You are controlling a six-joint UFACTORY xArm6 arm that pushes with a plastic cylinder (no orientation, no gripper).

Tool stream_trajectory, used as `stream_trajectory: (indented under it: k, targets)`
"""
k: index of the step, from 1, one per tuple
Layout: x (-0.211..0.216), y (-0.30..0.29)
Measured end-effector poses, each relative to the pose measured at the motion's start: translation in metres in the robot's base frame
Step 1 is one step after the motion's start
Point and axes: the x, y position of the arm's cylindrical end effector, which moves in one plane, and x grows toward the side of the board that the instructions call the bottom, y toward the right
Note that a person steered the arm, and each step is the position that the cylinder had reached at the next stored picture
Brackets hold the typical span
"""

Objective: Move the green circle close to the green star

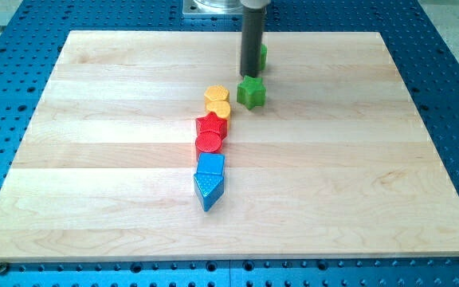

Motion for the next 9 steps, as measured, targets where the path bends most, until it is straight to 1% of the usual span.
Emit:
stream_trajectory:
  k: [1, 2, 3, 6, 7, 8, 9]
  targets:
    - [-0.034, -0.018]
    - [-0.041, 0.048]
    - [0.009, 0.126]
    - [0.01, 0.126]
    - [0.033, 0.126]
    - [0.018, 0.126]
    - [-0.005, 0.087]
